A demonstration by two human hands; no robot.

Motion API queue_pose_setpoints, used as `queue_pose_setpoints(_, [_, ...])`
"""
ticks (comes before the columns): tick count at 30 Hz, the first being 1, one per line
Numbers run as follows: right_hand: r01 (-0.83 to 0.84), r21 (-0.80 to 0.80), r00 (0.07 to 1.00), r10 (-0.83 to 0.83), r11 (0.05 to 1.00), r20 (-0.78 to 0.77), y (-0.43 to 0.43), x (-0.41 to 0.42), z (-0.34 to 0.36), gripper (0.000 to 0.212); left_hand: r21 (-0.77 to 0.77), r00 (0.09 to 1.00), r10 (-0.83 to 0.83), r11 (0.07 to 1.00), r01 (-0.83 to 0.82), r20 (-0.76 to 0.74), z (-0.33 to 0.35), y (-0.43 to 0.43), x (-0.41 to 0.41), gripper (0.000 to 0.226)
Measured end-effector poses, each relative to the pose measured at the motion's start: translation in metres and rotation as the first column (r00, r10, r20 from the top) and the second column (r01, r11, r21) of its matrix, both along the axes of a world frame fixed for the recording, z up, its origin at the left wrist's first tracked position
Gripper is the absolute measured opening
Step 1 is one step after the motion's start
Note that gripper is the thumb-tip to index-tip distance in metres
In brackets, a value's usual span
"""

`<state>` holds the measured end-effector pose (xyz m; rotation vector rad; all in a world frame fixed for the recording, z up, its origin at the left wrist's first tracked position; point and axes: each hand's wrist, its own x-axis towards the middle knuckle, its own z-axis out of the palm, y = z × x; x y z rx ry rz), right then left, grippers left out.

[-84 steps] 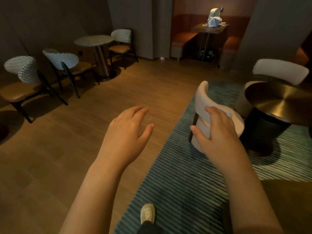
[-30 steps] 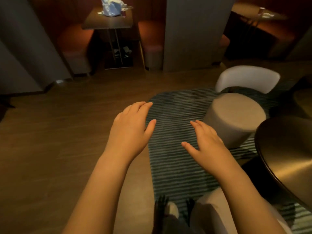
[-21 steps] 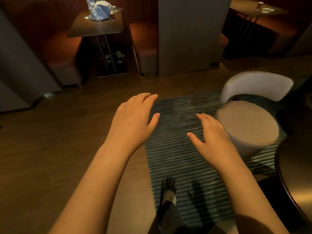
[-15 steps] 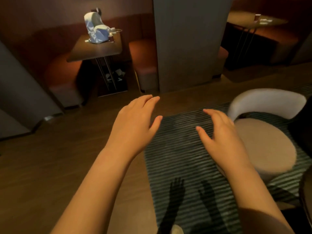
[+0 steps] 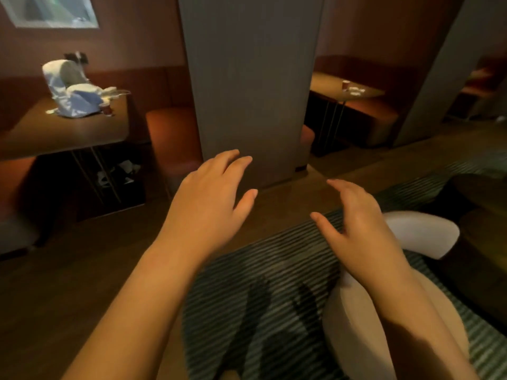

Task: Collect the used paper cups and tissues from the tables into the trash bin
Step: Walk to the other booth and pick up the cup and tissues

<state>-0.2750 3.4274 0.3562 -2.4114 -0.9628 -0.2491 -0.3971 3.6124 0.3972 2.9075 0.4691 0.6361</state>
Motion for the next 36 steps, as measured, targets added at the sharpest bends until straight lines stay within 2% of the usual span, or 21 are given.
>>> queue_pose_setpoints(6, [0.136, 0.007, 0.99, -0.136, 0.991, 0.043, 0.089, 0.112, 0.029, 0.066, -0.021, 0.99, -0.126, 0.992, 0.128, 0.056, 0.022, 0.1, 0.133, 0.055])
queue_pose_setpoints(14, [0.251, 0.0, 0.968, -0.251, 0.968, 0.006, 0.153, 0.259, 0.031, 0.068, -0.08, 0.959, -0.271, 0.958, 0.277, 0.078, 0.019, 0.163, 0.319, 0.054])
queue_pose_setpoints(19, [0.297, 0.049, 0.954, -0.295, 0.954, -0.043, 0.179, 0.381, 0.024, 0.066, -0.103, 0.957, -0.283, 0.952, 0.288, 0.061, 0.009, 0.192, 0.447, 0.053])
queue_pose_setpoints(25, [0.288, 0.043, 0.957, -0.289, 0.957, 0.006, 0.205, 0.512, 0.024, 0.064, -0.17, 0.951, -0.305, 0.936, 0.309, 0.051, 0.018, 0.217, 0.579, 0.048])
queue_pose_setpoints(32, [0.294, 0.046, 0.956, -0.293, 0.955, -0.016, 0.253, 0.677, 0.02, 0.065, -0.193, 0.954, -0.299, 0.937, 0.293, -0.003, 0.006, 0.262, 0.747, 0.054])
queue_pose_setpoints(36, [0.311, 0.034, 0.95, -0.311, 0.95, -0.004, 0.291, 0.772, 0.01, 0.067, -0.215, 0.952, -0.305, 0.929, 0.301, 0.016, -0.009, 0.301, 0.849, 0.056])
